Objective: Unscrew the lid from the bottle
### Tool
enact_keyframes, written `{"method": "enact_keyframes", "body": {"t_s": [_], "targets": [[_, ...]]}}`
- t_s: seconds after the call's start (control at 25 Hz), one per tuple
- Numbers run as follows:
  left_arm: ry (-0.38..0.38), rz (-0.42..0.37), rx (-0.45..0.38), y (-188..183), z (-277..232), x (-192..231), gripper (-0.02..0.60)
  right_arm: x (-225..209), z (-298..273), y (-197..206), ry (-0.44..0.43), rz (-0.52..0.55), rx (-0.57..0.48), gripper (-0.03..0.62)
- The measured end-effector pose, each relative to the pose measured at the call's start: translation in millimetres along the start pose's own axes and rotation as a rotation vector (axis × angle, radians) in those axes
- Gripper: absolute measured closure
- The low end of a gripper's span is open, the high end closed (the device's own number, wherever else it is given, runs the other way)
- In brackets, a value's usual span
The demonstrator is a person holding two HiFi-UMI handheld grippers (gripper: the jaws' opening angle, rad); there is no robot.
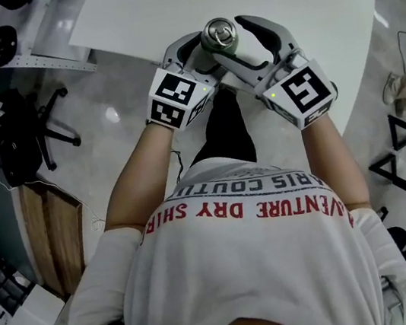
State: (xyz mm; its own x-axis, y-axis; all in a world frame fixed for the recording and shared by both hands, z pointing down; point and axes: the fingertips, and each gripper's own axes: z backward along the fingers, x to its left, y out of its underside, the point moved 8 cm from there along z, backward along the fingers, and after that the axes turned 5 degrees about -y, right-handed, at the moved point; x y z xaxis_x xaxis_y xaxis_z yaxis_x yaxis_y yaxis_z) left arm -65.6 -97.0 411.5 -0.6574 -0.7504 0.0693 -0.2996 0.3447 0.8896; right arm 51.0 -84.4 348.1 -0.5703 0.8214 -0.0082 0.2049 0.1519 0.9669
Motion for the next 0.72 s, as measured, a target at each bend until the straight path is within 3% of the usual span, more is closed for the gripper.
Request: {"method": "enact_keyframes", "body": {"t_s": [0.32, 0.72], "targets": [[-0.135, 0.073, -0.014, 0.1, -2.1, -6.5, 0.233, 1.5, -5.1, 1.1, 0.077, -0.004, -0.003, 0.300], [-0.185, 0.076, -0.013, -0.7, -4.3, -12.3, 0.233, 3.5, -9.9, 0.6, 0.113, 0.025, 0.017, 0.364]]}}
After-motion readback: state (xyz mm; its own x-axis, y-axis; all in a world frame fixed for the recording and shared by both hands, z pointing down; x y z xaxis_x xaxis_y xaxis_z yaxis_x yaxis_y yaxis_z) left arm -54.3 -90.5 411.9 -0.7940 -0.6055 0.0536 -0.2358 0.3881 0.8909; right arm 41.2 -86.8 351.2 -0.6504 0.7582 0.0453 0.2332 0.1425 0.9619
